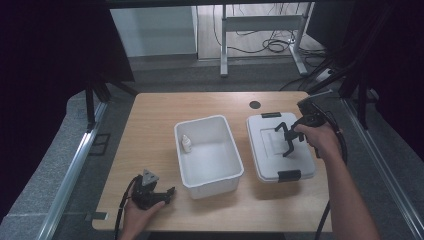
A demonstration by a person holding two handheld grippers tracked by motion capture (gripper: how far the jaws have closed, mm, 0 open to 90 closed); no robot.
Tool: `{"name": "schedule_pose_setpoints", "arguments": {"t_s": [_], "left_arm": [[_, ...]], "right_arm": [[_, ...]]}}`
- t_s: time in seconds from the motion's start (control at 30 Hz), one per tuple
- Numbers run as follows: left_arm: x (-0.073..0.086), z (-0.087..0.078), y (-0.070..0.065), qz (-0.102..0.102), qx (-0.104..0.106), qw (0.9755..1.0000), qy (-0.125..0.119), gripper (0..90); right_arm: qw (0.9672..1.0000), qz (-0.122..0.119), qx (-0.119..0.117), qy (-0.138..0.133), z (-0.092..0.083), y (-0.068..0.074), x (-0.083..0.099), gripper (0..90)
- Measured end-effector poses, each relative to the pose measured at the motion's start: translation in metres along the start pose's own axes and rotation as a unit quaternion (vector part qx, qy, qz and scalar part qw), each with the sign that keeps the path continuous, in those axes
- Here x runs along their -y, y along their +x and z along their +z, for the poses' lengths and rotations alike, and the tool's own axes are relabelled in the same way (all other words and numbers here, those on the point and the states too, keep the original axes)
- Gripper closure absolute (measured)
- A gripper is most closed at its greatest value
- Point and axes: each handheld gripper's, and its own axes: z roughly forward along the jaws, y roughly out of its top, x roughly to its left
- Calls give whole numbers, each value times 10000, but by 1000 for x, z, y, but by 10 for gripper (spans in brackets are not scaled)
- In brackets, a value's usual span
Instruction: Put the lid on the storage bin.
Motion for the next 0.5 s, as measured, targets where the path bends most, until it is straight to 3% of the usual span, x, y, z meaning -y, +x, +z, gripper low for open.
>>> {"name": "schedule_pose_setpoints", "arguments": {"t_s": [0.5], "left_arm": [[0, 0, 0, 7, 1, 10000, 4, 136]], "right_arm": [[9992, -59, -280, -263, -28, 17, 2, 853]]}}
